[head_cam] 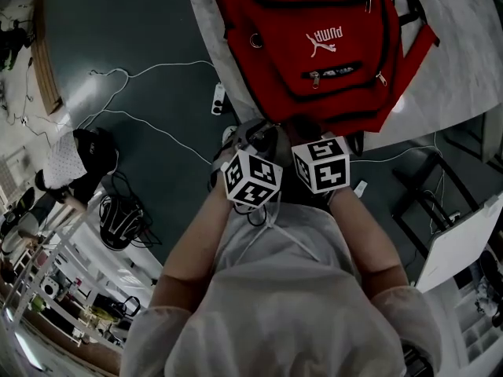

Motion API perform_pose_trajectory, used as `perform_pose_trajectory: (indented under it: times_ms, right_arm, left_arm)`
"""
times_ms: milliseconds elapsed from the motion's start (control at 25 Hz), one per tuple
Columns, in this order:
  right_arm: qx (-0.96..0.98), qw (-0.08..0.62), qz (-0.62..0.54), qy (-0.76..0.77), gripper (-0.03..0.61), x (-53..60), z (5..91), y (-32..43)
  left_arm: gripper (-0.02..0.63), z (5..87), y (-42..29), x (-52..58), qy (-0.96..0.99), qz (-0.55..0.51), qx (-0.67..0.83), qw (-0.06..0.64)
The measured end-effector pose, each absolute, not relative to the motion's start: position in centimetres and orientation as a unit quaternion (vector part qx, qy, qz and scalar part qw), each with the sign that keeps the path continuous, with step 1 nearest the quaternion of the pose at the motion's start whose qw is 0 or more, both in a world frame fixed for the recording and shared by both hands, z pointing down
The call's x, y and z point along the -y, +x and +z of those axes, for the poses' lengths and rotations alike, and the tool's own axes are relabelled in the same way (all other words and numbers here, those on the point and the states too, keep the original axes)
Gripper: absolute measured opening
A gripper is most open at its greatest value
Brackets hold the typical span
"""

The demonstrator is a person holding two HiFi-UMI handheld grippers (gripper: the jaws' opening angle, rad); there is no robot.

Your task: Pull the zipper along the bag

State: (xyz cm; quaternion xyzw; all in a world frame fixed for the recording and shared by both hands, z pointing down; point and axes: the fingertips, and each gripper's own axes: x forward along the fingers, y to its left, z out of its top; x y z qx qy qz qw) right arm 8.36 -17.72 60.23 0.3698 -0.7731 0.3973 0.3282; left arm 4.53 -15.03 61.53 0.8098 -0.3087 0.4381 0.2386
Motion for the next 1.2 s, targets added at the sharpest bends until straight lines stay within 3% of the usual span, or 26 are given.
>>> perform_pose_trajectory:
  times_ms: [320,1200]
  right_arm:
    - [0.774,0.326,0.396,0.37,0.028,17.8,60.2,8.3]
    - [0.768,0.378,0.356,0.375,0.028,17.7,60.4,8.3]
  left_arm:
    - [0.025,61.6,5.0,14.6,0.807,0.446,0.282,0.265]
    - [0.021,60.8,1.0,18.2,0.805,0.414,0.304,0.297]
